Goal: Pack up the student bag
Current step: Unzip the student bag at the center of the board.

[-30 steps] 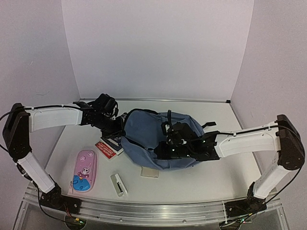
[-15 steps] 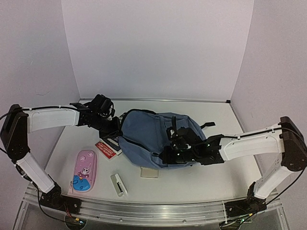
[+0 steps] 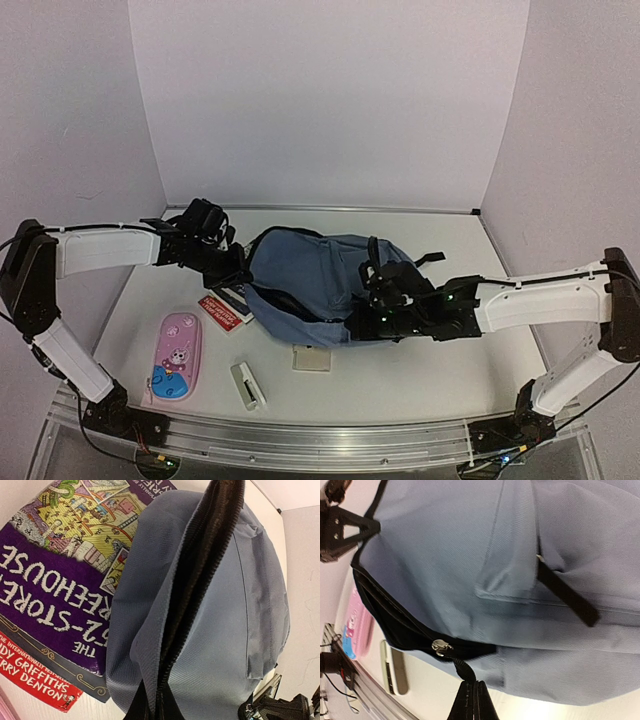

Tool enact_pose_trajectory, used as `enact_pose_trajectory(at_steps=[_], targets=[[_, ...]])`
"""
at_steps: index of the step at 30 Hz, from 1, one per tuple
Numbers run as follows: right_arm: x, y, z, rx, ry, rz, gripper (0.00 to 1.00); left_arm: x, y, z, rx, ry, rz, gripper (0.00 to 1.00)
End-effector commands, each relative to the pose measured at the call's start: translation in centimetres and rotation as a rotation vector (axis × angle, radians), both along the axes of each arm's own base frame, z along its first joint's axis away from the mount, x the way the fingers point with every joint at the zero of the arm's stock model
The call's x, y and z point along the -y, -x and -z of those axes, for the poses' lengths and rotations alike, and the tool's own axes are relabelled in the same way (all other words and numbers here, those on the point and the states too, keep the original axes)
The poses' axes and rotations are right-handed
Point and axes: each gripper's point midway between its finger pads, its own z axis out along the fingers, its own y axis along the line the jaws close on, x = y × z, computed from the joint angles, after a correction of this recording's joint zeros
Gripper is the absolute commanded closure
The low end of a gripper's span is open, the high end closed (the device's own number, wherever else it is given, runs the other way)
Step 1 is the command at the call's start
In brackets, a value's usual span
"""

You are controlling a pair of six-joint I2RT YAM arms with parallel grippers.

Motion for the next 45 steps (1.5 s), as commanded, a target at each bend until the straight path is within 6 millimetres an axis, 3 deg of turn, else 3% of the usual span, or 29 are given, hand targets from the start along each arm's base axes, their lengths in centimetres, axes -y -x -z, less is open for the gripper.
enact_pose_trajectory(at_steps=[1,14,19,25,28,30,32,36,38,43,45], targets=[[1.5,0.4,0.4,-0.012,0.076,-0.015,1.0,-2.8,-2.5,-1.5,0.125,-0.036,-0.069,1.0],[7.3,-1.3,1.0,0.029,0.243,0.263,1.0,-3.7,-2.2,-1.0,0.113,-0.082,-0.089,1.0],[7.6,-1.3,0.7,0.031,0.245,0.272,1.0,-2.5,-2.0,-1.2,0.126,-0.034,-0.031,1.0],[5.4,-1.7,-2.1,0.086,0.191,0.167,0.97,2.3,0.2,-2.0,0.149,0.071,0.146,1.0],[4.0,-1.7,-4.8,0.116,0.139,0.104,0.82,4.6,1.7,-2.0,0.128,0.084,0.201,0.98],[3.5,-1.7,-6.6,0.14,0.104,0.079,0.63,5.8,2.6,-2.0,0.109,0.107,0.225,0.87],[2.9,-1.5,-8.5,0.168,0.063,0.044,0.5,6.3,3.2,-2.6,0.101,0.135,0.228,0.78],[1.8,-1.3,-11.7,0.221,-0.021,-0.007,0.36,4.9,3.6,-3.8,0.107,0.117,0.173,0.53],[1.1,-1.6,-12.5,0.232,-0.043,-0.016,0.34,3.8,3.6,-4.9,0.128,0.098,0.141,0.44],[-2.4,-2.4,-11.5,0.216,-0.077,-0.04,0.32,0.8,3.1,-5.0,0.091,0.106,0.056,0.42],[-4.1,-2.8,-10.3,0.197,-0.093,-0.046,0.32,0.7,3.0,-5.0,0.078,0.134,0.05,0.43]])
